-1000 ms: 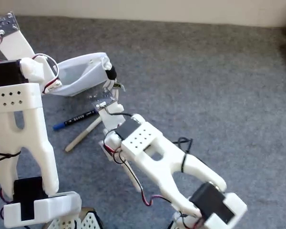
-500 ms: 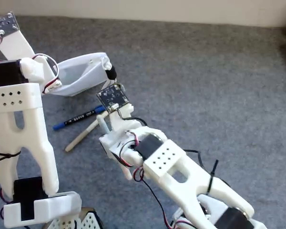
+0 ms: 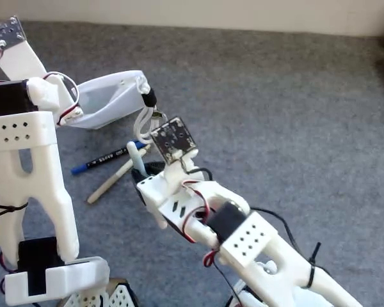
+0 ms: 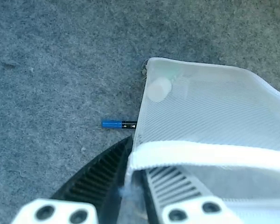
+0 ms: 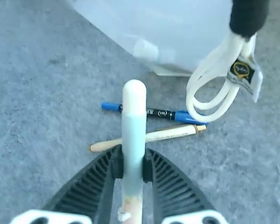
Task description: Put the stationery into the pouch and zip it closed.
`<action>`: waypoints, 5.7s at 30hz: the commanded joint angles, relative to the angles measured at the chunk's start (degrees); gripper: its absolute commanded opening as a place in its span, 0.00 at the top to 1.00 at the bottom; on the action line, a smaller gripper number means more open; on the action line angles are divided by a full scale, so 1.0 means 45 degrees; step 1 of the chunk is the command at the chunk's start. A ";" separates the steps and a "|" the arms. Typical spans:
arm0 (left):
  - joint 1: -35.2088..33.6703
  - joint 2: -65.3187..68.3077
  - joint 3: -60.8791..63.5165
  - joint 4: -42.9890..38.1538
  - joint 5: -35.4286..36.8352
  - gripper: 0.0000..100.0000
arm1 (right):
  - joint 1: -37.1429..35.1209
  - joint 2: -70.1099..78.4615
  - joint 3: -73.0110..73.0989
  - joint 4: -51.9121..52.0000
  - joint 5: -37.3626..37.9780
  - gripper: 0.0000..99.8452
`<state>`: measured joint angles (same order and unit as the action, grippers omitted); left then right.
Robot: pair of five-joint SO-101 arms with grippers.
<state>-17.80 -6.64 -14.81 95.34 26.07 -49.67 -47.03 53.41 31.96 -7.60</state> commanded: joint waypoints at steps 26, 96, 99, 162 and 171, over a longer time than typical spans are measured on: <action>-0.0283 0.0049 0.0244 -0.0137 0.0156 0.99 | 0.1026 -0.6046 0.0635 -0.2354 0.0000 0.99; -0.0283 -0.0049 0.0557 -0.0215 0.0156 0.99 | 0.1006 0.5871 -0.4542 -1.3040 0.3966 0.99; -0.0283 -0.0049 0.0557 -0.0215 0.0156 0.99 | 0.0791 0.6085 -0.4523 -1.3021 0.5158 0.99; -0.1670 -0.0088 -0.1416 0.0234 0.0195 0.99 | 0.4230 0.3194 -0.9621 0.2042 0.2657 0.84; -0.2139 -0.0088 -0.1631 0.0586 0.0195 0.99 | 0.4230 0.3350 -0.9582 0.4952 -0.1192 0.84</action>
<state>-25.36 -5.85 -19.03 97.45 26.42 -31.03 -29.89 13.85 51.56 -8.31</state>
